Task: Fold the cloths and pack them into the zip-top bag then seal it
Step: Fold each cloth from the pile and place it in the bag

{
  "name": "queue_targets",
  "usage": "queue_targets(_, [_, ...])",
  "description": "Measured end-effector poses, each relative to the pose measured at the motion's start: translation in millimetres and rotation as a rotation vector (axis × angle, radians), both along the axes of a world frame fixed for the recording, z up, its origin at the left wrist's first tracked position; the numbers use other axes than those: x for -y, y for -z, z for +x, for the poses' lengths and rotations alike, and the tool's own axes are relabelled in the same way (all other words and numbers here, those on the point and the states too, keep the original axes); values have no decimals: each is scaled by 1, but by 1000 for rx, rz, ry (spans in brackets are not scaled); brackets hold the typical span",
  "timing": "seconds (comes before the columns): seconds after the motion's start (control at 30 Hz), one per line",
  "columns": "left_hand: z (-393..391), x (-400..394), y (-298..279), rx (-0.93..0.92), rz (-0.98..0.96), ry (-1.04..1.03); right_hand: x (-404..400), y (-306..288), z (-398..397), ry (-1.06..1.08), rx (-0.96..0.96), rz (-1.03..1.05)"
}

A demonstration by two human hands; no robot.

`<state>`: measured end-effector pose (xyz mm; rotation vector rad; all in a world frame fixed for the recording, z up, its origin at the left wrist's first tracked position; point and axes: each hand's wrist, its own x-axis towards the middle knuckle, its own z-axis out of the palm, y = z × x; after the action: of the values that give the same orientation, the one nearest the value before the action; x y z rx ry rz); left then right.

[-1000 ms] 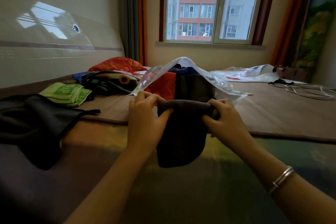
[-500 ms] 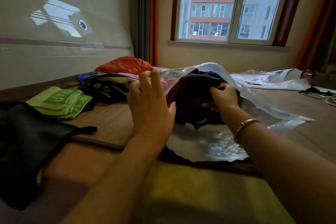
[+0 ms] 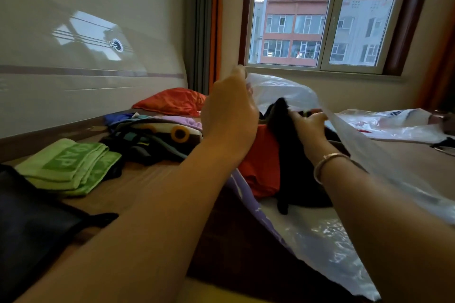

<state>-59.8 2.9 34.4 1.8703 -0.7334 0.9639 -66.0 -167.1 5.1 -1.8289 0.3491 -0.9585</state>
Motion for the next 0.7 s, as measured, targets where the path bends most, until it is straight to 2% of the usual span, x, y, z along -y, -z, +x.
queue_targets(0.13, [-3, -2, 4, -1, 6, 54, 9, 27, 11, 372, -268, -822])
queue_targets(0.2, [-6, -3, 5, -18, 15, 67, 16, 31, 16, 491, -308, -1068])
queue_targets(0.33, [-11, -7, 8, -29, 63, 62, 12, 38, 16, 298, -436, -1049])
queue_targets(0.4, [-12, -10, 8, -29, 75, 68, 10, 50, 14, 211, -482, -1154])
queue_targets(0.43, [-11, -11, 8, -26, 74, 70, 10, 51, 13, 217, -445, -1175])
queue_targets(0.5, [-11, -12, 9, -12, 75, 83, 16, 49, 22, 253, -219, -1129])
queue_targets(0.57, [-11, -13, 9, -4, 63, 96, 12, 36, 40, 250, -49, -918])
queue_targets(0.6, [-11, -14, 8, -7, 61, 106, 5, 27, 49, 214, -33, -862])
queue_targets(0.67, [-7, -15, 6, -9, 51, 118, -11, 22, 66, 64, -146, -810])
queue_targets(0.7, [-5, -15, 4, -7, 39, 124, -18, 23, 73, -26, -326, -810])
